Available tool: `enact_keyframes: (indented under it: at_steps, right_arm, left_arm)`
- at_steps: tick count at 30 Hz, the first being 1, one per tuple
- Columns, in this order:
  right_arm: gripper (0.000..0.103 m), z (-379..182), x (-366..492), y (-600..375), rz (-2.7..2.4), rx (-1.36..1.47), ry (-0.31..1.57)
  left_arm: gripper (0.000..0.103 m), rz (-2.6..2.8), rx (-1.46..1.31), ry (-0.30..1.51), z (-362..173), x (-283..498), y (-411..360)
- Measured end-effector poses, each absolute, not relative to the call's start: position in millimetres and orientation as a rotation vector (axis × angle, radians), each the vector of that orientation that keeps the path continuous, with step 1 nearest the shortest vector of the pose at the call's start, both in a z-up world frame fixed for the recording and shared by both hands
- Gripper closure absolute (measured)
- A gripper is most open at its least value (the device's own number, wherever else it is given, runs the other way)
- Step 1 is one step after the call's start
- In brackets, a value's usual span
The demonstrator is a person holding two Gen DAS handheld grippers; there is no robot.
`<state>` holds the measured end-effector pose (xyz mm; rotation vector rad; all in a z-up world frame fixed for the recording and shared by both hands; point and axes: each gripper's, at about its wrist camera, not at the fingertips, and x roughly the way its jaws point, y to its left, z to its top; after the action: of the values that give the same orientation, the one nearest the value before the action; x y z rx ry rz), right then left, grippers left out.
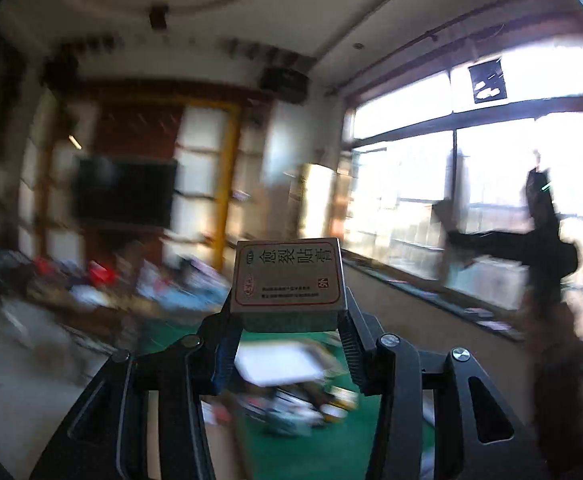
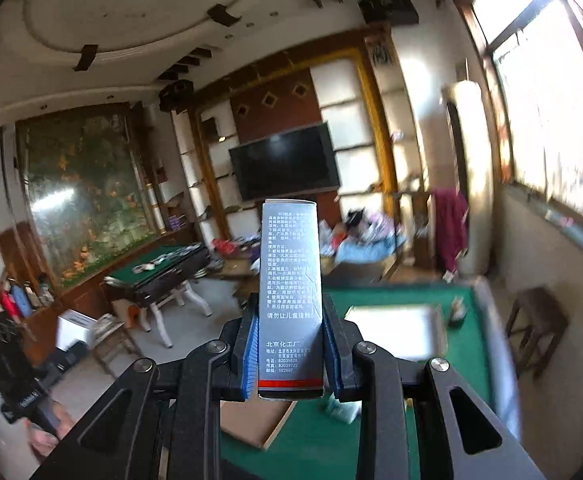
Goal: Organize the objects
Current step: 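Lift both boxes and carry them over the cardboard tray with both grippers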
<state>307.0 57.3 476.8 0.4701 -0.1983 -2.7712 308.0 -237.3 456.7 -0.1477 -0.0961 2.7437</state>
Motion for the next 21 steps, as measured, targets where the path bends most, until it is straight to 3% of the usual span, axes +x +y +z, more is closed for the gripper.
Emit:
enact_keyframes:
  at_steps: [7,12,16,21]
  right_arm:
    - [0.073,603,277,32,-2.890,0.422,-0.198]
    - [0.073,641,231,-2,-2.940,0.430,-0.179]
    - [0.073,595,182,-25,-2.858,0.541,-0.133]
    - [0.073,456,111,-79,-2.707,0.772,-0.029]
  left_arm:
    - [0.058,3.111,-0.113,0.071,559,269,-270]
    - [0.058,3.222,-0.194,0.118,555,230,-289]
    - [0.058,3.161,-0.361,0.122,483,175,-288]
    - [0.058,3.055,-0.519,0.058,376,113,-279]
